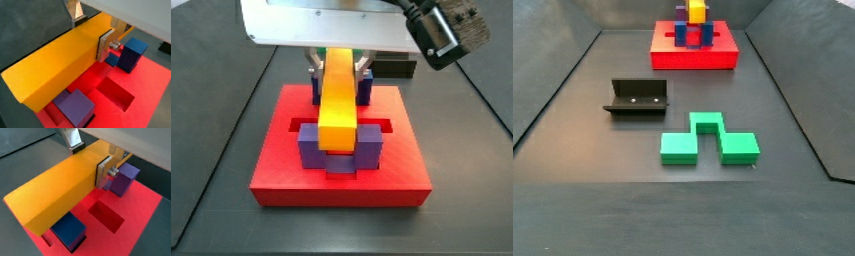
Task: Pick up the yellow object. Move up. Move to above the board. Insert the yellow object.
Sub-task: Insert the yellow object.
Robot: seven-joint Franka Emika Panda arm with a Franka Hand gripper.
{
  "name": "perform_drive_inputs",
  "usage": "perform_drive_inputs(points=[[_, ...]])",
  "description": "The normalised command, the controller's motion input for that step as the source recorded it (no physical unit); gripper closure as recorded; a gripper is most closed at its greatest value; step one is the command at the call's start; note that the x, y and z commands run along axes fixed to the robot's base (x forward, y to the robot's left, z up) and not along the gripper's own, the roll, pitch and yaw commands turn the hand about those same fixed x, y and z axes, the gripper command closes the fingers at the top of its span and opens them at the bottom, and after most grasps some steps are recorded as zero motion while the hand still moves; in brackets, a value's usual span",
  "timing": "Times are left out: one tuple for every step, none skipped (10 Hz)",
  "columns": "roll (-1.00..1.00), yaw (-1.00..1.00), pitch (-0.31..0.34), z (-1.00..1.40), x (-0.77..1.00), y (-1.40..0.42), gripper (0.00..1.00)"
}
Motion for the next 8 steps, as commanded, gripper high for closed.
perform_drive_inputs(points=[[0.05, 0.0, 0.043, 0.0, 0.18, 0.0, 1.0], [0.05, 0.0, 0.036, 0.0, 0.12, 0.0, 1.0], [0.05, 0.0, 0.029, 0.0, 0.12, 0.0, 1.0], [0.04, 0.0, 0.03, 0.0, 0.17, 0.02, 1.0], [0.05, 0.0, 0.026, 0.0, 0.15, 0.01, 1.0], [0.09, 0.0, 0.024, 0.0, 0.1, 0.0, 1.0], [0.1, 0.0, 0.017, -0.05, 0.07, 0.0, 1.0], [0.09, 0.0, 0.011, -0.08, 0.09, 0.0, 1.0]])
